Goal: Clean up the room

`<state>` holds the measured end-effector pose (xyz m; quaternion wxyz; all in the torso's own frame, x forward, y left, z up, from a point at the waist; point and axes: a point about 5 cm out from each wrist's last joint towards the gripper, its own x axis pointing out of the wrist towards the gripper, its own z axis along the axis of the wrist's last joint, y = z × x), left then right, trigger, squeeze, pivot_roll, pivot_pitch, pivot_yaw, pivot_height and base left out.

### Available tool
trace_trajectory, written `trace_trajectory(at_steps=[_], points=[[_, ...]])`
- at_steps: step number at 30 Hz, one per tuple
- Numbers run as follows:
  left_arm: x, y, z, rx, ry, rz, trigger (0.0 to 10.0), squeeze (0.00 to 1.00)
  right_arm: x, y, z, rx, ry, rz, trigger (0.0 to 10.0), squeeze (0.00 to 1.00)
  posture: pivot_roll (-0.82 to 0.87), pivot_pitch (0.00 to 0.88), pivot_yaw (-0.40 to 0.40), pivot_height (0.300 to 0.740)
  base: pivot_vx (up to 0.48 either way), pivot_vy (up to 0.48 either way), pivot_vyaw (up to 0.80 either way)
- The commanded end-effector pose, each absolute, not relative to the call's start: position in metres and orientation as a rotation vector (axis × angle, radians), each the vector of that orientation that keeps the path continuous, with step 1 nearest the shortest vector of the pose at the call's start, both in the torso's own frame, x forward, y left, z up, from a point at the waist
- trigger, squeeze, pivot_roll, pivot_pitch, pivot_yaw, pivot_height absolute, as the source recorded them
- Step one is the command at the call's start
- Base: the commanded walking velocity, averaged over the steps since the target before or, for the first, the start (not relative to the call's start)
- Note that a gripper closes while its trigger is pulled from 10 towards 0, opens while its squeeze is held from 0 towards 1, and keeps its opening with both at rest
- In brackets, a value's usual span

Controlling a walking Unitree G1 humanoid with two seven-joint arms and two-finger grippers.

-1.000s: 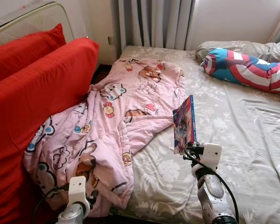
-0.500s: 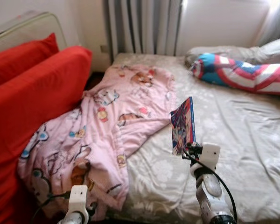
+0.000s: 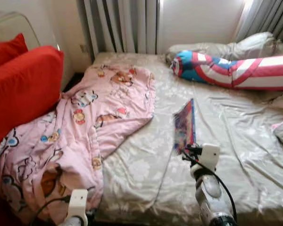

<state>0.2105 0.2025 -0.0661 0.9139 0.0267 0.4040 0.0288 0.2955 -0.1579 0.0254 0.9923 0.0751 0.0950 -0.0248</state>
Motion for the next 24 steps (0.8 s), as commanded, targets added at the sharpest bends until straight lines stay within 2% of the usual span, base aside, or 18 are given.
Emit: trace_trajectory(at_steps=[1, 24], points=[[0.2056, 0.2071, -0.0683, 0.070, 0.854, 0.062, 10.0, 0.00, 0.3022, -0.1573, 0.0363, 0.152, 0.135, -0.055, 10.0, 0.00, -0.04, 0.008, -0.001, 0.740, 0.000, -0.394, 0.00], [0.2054, 0.2043, -0.0689, 0.069, 0.853, 0.053, 10.0, 0.00, 0.3013, -0.1585, 0.0340, 0.151, 0.143, -0.059, 10.0, 0.00, -0.04, 0.010, -0.005, 0.740, 0.000, -0.390, 0.00]])
